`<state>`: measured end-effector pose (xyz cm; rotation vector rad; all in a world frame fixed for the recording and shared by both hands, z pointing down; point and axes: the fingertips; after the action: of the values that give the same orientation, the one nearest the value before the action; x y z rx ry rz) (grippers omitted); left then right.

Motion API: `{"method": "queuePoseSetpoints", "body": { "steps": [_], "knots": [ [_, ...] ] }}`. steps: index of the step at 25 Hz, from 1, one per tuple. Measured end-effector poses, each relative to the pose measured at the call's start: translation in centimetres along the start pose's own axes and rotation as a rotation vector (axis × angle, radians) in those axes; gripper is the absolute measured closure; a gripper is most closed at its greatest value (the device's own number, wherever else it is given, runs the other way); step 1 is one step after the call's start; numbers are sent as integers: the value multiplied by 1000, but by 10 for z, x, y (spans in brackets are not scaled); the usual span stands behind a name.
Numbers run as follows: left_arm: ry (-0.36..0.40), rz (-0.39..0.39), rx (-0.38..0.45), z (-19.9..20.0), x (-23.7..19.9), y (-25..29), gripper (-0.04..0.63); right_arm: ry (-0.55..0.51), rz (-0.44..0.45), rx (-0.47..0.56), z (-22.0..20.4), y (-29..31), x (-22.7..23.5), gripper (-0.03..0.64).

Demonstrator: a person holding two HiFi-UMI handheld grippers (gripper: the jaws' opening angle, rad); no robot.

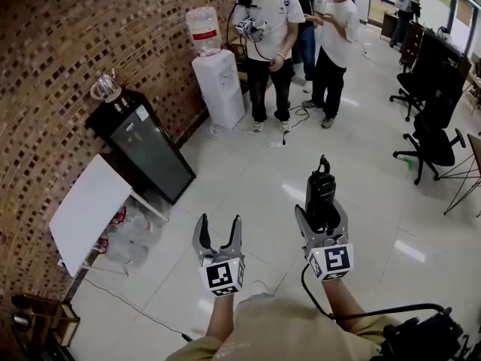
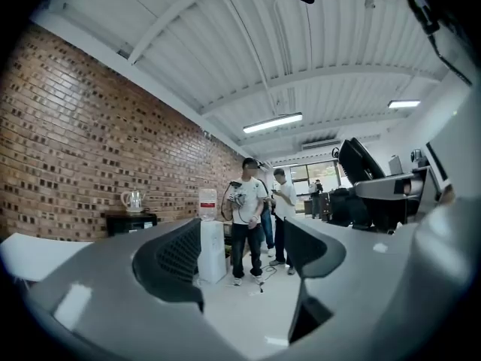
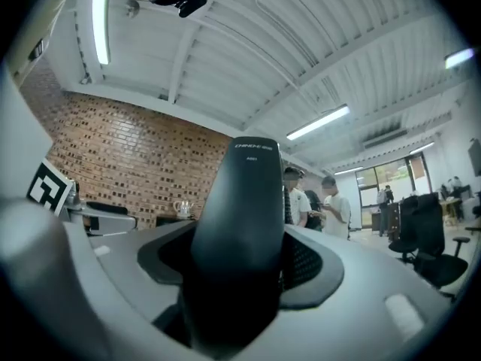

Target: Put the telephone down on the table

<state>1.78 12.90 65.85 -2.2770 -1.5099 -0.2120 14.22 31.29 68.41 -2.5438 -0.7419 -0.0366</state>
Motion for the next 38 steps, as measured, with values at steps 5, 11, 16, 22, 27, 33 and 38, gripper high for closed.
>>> {"method": "queuePoseSetpoints", "body": {
  "steps": [5,11,16,22,27,33,38],
  "knots": [
    [58,163,-1,-12,-81,14,247,66,179,23,-27,94,-52,302],
    [19,390,-50,20,-190,46,247,112,415,-52,-17,237,-127,302],
    [-69,549,-53,47,-255,50,247,153,635,-71,-8,318,-200,302],
    [0,741,-90,70,-345,93,247,169,845,-109,7,426,-271,302],
    [84,867,-115,48,-359,114,261,194,972,-71,-1,467,-275,302],
    [140,1005,-162,59,-411,166,273,274,1083,-96,-17,568,-301,302],
    [138,1056,-213,38,-457,164,273,299,1159,-149,-46,591,-347,302]
  ]
}}
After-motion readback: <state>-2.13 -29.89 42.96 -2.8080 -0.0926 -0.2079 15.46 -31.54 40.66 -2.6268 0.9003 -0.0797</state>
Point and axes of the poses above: the fingertips, and each gripper's own axes: y forward along the fingers, x to its right, z out of its top, and after that the axes turned 2 degrees about z, right-handed
